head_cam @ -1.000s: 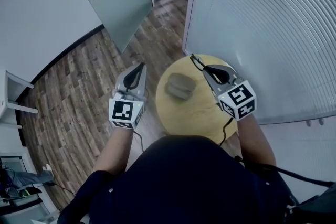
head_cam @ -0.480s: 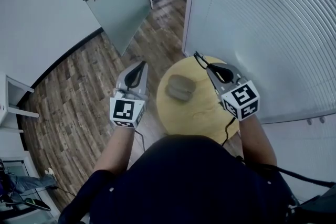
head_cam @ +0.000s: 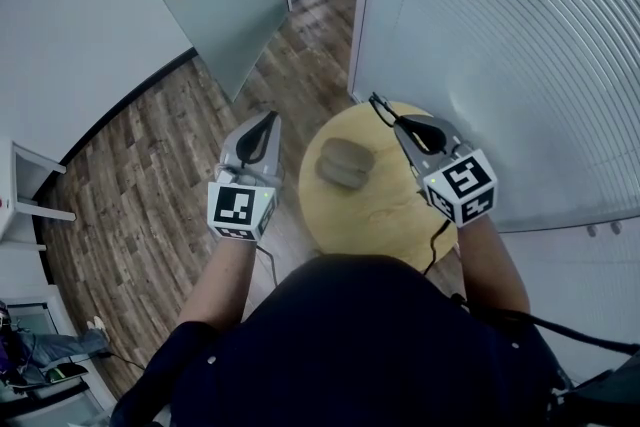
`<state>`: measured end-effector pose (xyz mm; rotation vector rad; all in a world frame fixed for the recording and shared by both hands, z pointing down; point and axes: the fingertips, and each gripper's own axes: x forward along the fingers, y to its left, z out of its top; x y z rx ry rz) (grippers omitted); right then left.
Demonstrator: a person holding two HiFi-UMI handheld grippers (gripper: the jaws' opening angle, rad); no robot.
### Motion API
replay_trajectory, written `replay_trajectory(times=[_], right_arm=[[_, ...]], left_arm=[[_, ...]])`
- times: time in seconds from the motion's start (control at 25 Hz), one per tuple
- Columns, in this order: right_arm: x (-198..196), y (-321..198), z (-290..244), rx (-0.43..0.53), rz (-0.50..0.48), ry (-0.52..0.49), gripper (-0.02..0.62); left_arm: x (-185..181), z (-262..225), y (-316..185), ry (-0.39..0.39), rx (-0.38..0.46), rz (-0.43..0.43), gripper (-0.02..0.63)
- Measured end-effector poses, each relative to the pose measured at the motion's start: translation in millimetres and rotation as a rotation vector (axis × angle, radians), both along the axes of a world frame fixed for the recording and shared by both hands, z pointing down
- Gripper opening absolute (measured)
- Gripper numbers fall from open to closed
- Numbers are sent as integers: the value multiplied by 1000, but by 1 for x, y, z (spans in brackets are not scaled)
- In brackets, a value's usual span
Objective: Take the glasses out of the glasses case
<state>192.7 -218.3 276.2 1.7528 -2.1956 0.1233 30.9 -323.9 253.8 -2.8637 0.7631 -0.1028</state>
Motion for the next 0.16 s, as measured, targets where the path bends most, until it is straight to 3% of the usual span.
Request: replay_trajectory(times=[0.16], right_arm=[[-2,-1,-3,-2,-9,3,29]], left_arm=[[0,0,1,-9,-16,-6,6]])
